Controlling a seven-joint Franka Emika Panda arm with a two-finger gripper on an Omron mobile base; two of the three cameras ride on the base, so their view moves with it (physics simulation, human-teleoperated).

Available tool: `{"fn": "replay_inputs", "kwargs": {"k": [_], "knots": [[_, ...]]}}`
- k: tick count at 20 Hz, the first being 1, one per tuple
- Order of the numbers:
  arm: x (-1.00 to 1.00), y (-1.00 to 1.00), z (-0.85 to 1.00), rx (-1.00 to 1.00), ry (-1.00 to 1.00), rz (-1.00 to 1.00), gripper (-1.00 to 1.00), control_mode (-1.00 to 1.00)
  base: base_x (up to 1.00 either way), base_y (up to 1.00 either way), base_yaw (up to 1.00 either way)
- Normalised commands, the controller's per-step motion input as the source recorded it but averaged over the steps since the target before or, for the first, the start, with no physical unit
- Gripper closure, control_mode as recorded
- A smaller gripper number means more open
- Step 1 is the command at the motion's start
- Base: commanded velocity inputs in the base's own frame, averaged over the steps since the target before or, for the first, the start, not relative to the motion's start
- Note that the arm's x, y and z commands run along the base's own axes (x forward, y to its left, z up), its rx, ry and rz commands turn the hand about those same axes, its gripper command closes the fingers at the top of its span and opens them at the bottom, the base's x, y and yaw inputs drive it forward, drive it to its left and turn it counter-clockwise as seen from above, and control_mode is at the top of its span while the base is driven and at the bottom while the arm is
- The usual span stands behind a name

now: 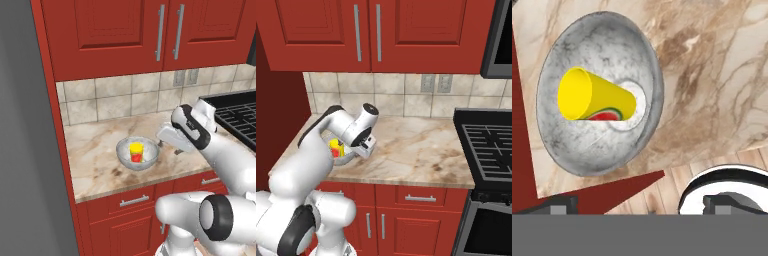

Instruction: Place the cup inside the bowl on the dining table and move the bowl to any counter.

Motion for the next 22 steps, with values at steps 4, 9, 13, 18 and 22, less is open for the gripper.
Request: {"fn": "replay_inputs", "kwargs": {"k": [4, 9, 13, 18, 22], "knots": [[-0.59, 0.00, 0.18, 0.00, 0.00, 0.00, -1.00, -1.00, 0.00, 0.00, 0.00], [-0.44, 0.00, 0.21, 0.00, 0.00, 0.00, -1.00, -1.00, 0.00, 0.00, 0.00], [-0.25, 0.00, 0.19, 0.00, 0.00, 0.00, -1.00, -1.00, 0.00, 0.00, 0.00], [-0.15, 0.00, 0.20, 0.00, 0.00, 0.00, -1.00, -1.00, 0.00, 0.00, 0.00], [-0.03, 0.00, 0.21, 0.00, 0.00, 0.00, -1.00, -1.00, 0.00, 0.00, 0.00]]}}
